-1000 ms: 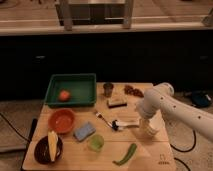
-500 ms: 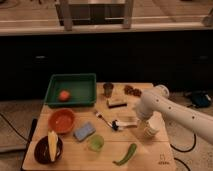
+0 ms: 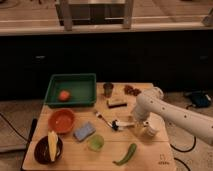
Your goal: Place brush in plastic cup
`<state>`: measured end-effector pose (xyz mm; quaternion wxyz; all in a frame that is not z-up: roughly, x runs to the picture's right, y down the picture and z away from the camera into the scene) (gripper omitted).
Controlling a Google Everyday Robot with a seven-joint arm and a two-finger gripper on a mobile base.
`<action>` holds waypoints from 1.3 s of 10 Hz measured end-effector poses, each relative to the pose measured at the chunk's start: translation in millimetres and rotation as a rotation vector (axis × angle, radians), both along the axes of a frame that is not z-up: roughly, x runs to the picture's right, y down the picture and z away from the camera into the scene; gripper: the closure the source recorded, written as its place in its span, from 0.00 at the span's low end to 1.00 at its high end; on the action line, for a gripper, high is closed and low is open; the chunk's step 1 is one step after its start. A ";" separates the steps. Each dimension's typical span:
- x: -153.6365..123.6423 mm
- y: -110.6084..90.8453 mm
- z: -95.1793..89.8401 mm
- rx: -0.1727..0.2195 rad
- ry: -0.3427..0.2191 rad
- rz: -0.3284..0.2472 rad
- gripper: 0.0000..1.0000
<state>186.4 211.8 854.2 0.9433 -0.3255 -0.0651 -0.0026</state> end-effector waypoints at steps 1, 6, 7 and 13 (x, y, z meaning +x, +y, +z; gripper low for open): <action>2.4 0.2 -0.8 -0.002 0.005 0.000 0.66; 7.8 -9.9 -6.7 0.005 0.013 -0.013 1.00; 9.4 -14.5 -9.6 0.009 0.013 -0.018 1.00; 11.4 -58.3 -42.4 0.040 -0.010 -0.078 1.00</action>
